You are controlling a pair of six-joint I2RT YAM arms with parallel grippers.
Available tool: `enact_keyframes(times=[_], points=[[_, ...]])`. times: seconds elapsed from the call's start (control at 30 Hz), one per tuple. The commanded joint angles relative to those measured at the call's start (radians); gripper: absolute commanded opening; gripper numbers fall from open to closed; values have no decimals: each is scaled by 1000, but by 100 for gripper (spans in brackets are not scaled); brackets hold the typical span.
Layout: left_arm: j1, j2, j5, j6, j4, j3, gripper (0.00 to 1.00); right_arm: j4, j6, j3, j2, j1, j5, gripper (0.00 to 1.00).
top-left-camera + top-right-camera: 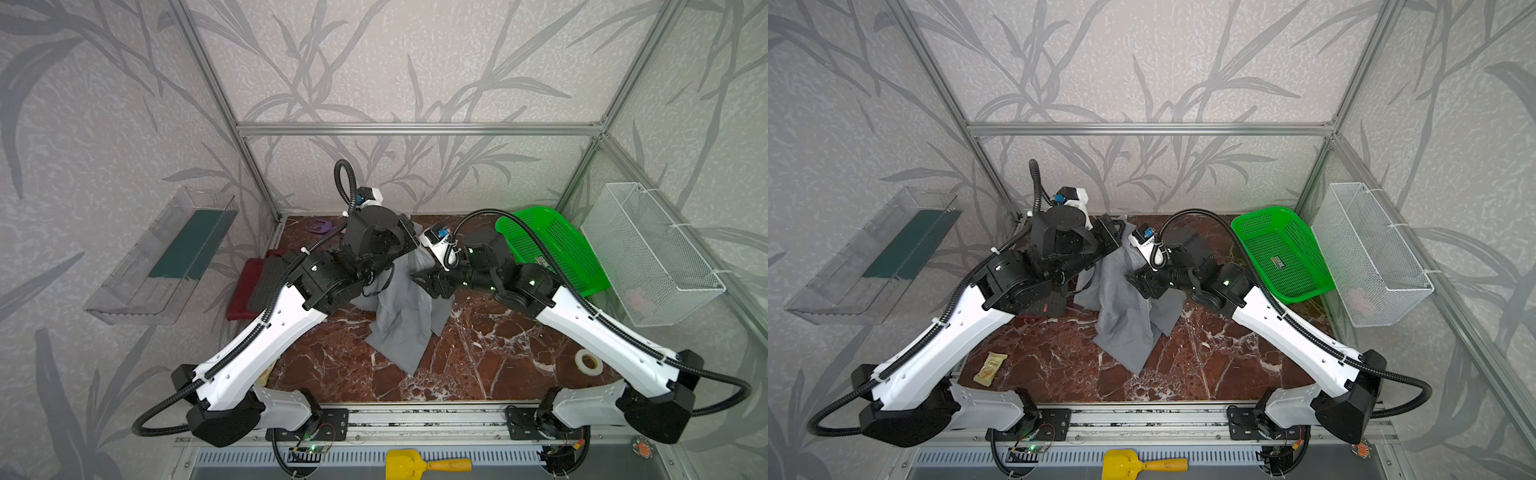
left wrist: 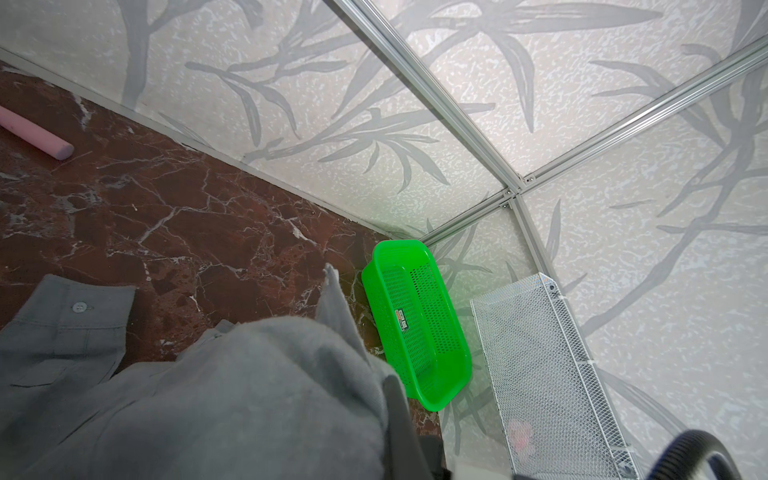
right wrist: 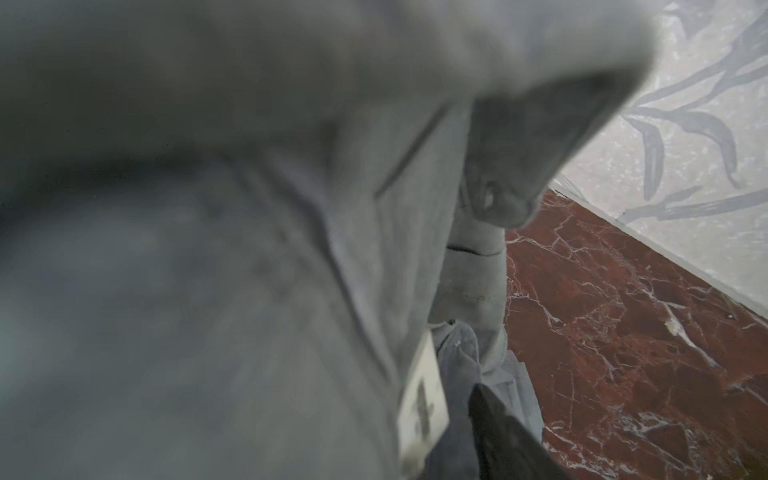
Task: Fold and stack the long sleeve shirts
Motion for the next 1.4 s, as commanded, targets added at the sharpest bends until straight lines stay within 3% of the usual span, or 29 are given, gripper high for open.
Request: enact_keyframes(times=[0.0, 0.07, 0.17, 0.23, 0.37, 0.5, 0.7, 0.87, 1.1, 1.23, 1.37], points=[[1, -10, 17, 15, 65, -2, 0, 40, 2, 61, 46, 7, 11, 43], [1, -9, 23, 27, 71, -6, 0, 21, 3, 87, 67, 7, 6, 21], [1, -28, 31, 98, 95, -38, 0, 4, 18, 95, 41, 4, 6, 1], [8, -45, 8, 167, 92, -64, 14, -17, 44, 97, 1, -17, 10, 0], [27, -83, -38, 381, 81, -128, 40, -27, 200, 96, -85, -174, -160, 0], [38, -124, -47, 538, 41, -213, 49, -109, 272, 155, -122, -289, -247, 0], [35, -320, 53, 551, 145, -535, 71, -223, 272, 256, -146, -336, -316, 0], [-14, -512, 201, 502, 443, -909, 84, -273, 262, 323, -141, -340, -340, 0], [-188, -538, 85, 560, 857, -1267, 93, -314, 267, 414, -132, -341, -406, 0], [-268, -432, 48, 753, 1053, -1323, 94, -345, 263, 466, -117, -340, -445, 0], [-306, -266, -68, 967, 1243, -1337, 97, -360, 264, 498, -116, -341, -474, 0]])
